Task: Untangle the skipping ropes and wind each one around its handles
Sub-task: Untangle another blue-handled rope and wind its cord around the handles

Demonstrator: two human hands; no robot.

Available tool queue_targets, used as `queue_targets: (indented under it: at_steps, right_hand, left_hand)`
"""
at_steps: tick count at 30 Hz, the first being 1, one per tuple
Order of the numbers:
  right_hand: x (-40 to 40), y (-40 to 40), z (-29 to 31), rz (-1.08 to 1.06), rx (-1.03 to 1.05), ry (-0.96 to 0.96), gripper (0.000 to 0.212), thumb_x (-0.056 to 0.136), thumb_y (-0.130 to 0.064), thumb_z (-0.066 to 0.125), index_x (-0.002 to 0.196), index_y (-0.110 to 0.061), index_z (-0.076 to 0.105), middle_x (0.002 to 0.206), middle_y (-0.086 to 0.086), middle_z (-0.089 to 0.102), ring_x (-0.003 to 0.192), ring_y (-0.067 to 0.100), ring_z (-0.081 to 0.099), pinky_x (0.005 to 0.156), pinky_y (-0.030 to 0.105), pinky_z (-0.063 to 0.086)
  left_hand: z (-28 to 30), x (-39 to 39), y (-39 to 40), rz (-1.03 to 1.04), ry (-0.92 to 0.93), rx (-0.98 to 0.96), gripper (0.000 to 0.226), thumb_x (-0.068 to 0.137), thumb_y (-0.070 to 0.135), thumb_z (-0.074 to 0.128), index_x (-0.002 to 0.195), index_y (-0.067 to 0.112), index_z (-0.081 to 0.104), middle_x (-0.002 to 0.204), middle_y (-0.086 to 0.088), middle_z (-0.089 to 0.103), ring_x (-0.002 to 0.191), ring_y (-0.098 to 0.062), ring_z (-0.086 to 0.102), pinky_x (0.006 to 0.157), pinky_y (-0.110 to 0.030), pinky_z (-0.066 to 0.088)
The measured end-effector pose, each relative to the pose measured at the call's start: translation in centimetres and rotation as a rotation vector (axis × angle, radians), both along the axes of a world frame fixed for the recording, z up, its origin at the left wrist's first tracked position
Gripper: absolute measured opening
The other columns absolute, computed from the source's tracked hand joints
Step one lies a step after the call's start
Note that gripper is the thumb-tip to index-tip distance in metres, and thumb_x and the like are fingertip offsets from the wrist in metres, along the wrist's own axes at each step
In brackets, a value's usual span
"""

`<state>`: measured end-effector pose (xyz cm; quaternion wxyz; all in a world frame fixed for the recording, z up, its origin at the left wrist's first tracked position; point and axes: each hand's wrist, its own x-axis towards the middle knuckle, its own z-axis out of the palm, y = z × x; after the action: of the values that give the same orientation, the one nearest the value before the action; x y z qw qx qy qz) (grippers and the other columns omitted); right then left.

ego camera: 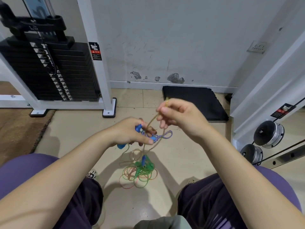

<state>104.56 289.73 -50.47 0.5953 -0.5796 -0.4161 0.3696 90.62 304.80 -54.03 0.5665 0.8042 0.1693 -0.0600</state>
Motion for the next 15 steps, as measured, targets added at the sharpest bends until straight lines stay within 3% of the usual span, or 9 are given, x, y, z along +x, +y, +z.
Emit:
queue_targets:
  at_steps: [3,5,9,12,15]
  right_hand:
    - [0.3,-0.4,1.1,-0.061,0.066,0.046,0.011,0.094,-0.014,0.059,0.101,-0.008,0.066,0.082,0.012,0.068,0.063,0.022,0.063,0.062,0.029,0.051]
    - [0.4,-0.5,0.9,-0.079,0.027,0.012,0.017,0.095,-0.011,0.058,0.11,-0.008,0.065,0.085,0.013,0.068,0.066,0.024,0.063,0.063,0.029,0.052]
    - [1.0,-0.5,-1.0,-0.045,-0.231,-0.034,0.04,0.089,-0.007,0.067,0.128,-0.005,0.057,0.086,0.012,0.065,0.061,0.023,0.061,0.056,0.03,0.052]
    - [0.5,-0.4,-2.5,0.083,-0.447,-0.129,0.042,0.084,-0.007,0.074,0.124,-0.009,0.061,0.078,0.009,0.063,0.056,0.021,0.058,0.052,0.028,0.051]
    - [-0.8,0.0,-4.0,0.152,-0.482,-0.212,0.02,0.085,-0.01,0.075,0.103,-0.011,0.068,0.069,0.002,0.058,0.057,0.021,0.055,0.053,0.03,0.05]
  left_hand:
    - [-1.0,0.5,-0.7,0.054,-0.003,0.071,0.011,0.087,0.012,0.073,0.095,0.005,0.075,0.065,0.006,0.071,0.05,-0.006,0.056,0.046,-0.012,0.037]
    - [-1.0,0.6,-0.5,0.128,-0.024,0.103,0.018,0.094,0.023,0.064,0.093,0.007,0.074,0.079,-0.004,0.076,0.056,-0.012,0.06,0.044,-0.018,0.036]
    - [-0.2,0.7,0.1,0.262,-0.171,-0.144,0.025,0.1,0.025,0.053,0.098,0.006,0.07,0.08,-0.012,0.075,0.05,-0.015,0.062,0.042,-0.02,0.033]
    - [0.3,0.9,-0.1,0.272,-0.236,-0.387,0.026,0.1,0.023,0.051,0.101,0.001,0.067,0.076,-0.012,0.073,0.047,-0.015,0.06,0.039,-0.018,0.033]
    - [0.5,1.0,-0.5,0.236,-0.25,-0.539,0.032,0.09,0.029,0.056,0.103,0.001,0.065,0.078,-0.012,0.071,0.048,-0.015,0.059,0.039,-0.016,0.035]
